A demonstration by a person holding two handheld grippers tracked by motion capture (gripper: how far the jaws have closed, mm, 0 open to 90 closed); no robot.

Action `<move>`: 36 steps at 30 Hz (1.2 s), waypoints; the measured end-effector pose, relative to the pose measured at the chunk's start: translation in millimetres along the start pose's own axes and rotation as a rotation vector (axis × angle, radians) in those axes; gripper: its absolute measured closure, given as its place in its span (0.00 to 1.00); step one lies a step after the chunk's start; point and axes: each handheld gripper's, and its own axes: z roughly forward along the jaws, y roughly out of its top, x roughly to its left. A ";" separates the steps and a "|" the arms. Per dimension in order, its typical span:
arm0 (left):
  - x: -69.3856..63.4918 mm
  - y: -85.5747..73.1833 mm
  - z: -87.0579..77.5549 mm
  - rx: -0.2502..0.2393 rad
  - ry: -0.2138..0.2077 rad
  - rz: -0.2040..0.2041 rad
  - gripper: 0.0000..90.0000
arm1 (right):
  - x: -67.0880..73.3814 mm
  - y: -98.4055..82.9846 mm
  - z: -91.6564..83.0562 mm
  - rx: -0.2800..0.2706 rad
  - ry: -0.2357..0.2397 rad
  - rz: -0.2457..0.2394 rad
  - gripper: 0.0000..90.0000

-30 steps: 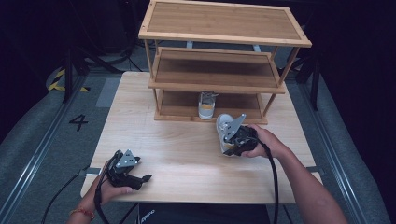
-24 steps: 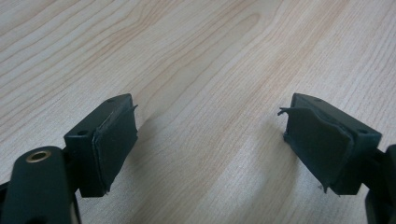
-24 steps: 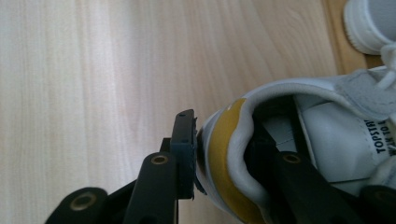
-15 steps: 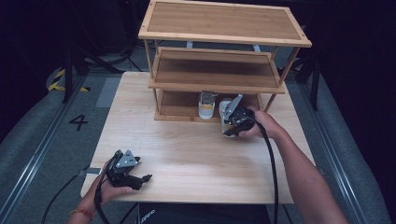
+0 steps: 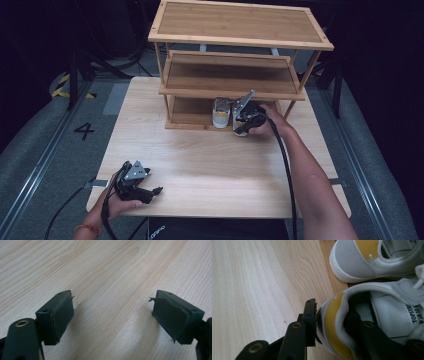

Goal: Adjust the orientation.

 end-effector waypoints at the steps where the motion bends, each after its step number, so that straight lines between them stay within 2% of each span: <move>1: 0.0 0.0 -0.2 0.001 0.002 0.003 0.19 | -0.9 -0.3 1.2 -0.007 0.017 -0.003 0.77; 4: -0.8 -0.3 -0.1 0.000 -0.001 -0.004 0.20 | -2.3 -1.9 6.1 -0.003 0.008 0.012 0.75; 6: -1.0 -0.3 -0.1 0.000 -0.002 -0.006 0.20 | -2.9 -3.5 6.9 -0.025 -0.010 0.003 0.75; 7: -0.8 -0.3 -0.1 0.000 -0.001 -0.004 0.20 | -1.9 -4.8 5.9 -0.031 0.010 0.011 0.75; 9: -0.5 -0.3 -0.2 0.001 -0.004 -0.003 0.20 | -2.2 -6.0 5.2 -0.048 0.003 0.013 0.71; 14: -0.3 -0.4 -0.3 0.000 -0.005 -0.003 0.20 | 2.2 -5.7 0.8 -0.057 -0.062 0.022 0.64; 16: -0.2 -0.4 -0.3 -0.001 -0.007 -0.003 0.20 | 3.9 -7.5 -1.1 -0.066 -0.089 0.032 0.57; 18: 0.2 -0.3 -1.1 0.006 -0.005 -0.001 0.20 | 4.5 -9.1 -6.1 -0.084 -0.117 0.056 0.54; 23: 0.2 -0.3 -1.1 0.007 -0.005 -0.001 0.20 | 11.7 -15.4 -29.4 -0.245 -0.151 0.119 0.50; 26: 0.0 -0.3 -1.1 0.006 -0.005 -0.003 0.20 | 18.4 -20.9 -36.1 -0.261 -0.174 0.123 0.48; 32: 0.0 -0.3 -1.1 0.007 -0.005 -0.003 0.20 | 28.1 -39.2 -40.9 -0.309 -0.230 0.221 0.41; 36: 0.2 -0.3 -1.2 0.004 -0.002 0.003 0.21 | 32.9 -53.4 -34.4 -0.310 -0.220 0.279 0.36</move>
